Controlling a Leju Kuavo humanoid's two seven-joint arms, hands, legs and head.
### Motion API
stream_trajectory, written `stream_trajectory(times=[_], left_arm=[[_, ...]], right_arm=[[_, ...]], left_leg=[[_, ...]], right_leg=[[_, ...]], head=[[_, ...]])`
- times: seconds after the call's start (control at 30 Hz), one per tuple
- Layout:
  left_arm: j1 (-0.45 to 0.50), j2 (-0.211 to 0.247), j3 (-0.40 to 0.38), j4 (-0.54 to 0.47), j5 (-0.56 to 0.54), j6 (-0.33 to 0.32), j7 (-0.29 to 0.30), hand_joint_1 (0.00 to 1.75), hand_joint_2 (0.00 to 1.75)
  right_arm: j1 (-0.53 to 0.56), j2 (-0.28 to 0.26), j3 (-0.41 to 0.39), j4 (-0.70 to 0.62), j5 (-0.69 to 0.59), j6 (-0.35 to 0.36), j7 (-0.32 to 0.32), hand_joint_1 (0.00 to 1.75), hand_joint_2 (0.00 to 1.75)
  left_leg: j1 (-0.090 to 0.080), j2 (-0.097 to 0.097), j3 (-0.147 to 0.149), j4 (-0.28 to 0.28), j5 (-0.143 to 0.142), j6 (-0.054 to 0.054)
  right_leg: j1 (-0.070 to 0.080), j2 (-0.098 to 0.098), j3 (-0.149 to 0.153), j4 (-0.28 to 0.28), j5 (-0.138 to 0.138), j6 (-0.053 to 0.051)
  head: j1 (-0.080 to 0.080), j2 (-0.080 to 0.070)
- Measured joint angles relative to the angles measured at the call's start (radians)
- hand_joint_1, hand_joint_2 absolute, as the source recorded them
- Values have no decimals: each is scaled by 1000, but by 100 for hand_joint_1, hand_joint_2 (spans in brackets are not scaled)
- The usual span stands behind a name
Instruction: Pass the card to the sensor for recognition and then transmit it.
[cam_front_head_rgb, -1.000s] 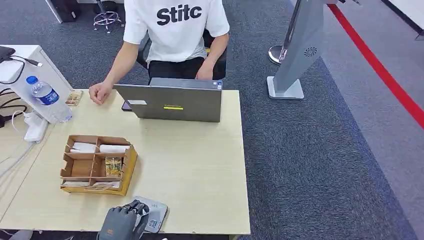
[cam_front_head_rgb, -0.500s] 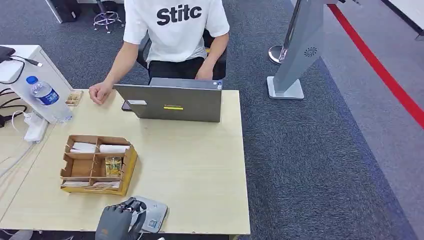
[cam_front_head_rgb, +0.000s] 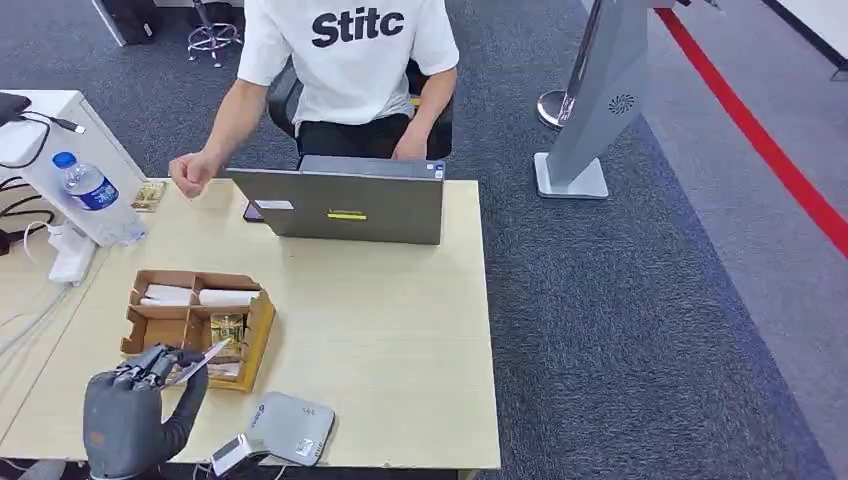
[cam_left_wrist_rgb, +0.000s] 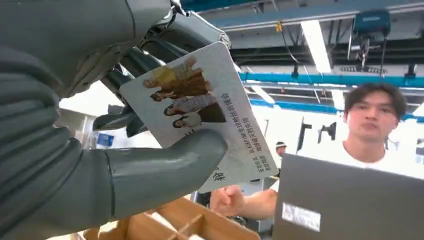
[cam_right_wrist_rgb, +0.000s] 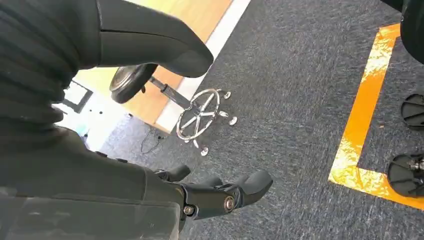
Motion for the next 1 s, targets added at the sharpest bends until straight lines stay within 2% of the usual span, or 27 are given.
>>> stream_trajectory(times=[0.17, 0.27, 0.37, 0.47, 0.63, 0.8, 1.0], left_arm=[[-2, 6, 43, -20, -2, 6, 15, 175, 175], [-64, 59, 151, -17, 78, -89, -10, 175, 175], [-146, 100, 265, 19, 83, -156, -30, 175, 175], [-224, 147, 335, 89, 66, -189, -28, 175, 175], [-357, 242, 421, 255, 43, -232, 13, 175, 175], [-464, 331, 466, 431, 53, -243, 16, 175, 175], [-547, 397, 494, 586, 50, -246, 29, 175, 175]], right_arm=[[1, 0, 3, 0, 0, -2, -3, 0, 175], [4, -14, 17, 14, 0, -18, -10, 0, 175], [5, -32, 33, 44, 0, -43, -12, 0, 175], [5, -57, 50, 80, 0, -64, -14, 0, 175], [4, -98, 77, 150, 0, -103, -16, 0, 175], [3, -136, 97, 221, 0, -137, -16, 0, 175], [-5, -177, 111, 302, 0, -169, -14, 0, 175]], left_leg=[[0, 0, 0, 0, 0, 0], [1, 0, 0, 0, 2, -2], [1, -1, 1, 0, 3, -3], [2, -1, 0, 0, 4, -6], [2, 0, 0, 0, 4, -6], [2, 0, -1, 0, 4, -6], [2, 0, -1, 0, 4, -6]], right_leg=[[0, 0, -1, 0, 0, 0], [0, 0, -2, 0, 0, 0], [0, 0, -1, 1, 0, 0], [1, 0, -1, 2, 2, -2], [1, 1, -1, 2, 2, -3], [1, 1, -2, 3, 2, -3], [1, 1, -3, 3, 2, -3]], head=[[0, 0], [2, 0], [0, 0], [1, 0], [1, 0], [1, 0], [1, 0]])
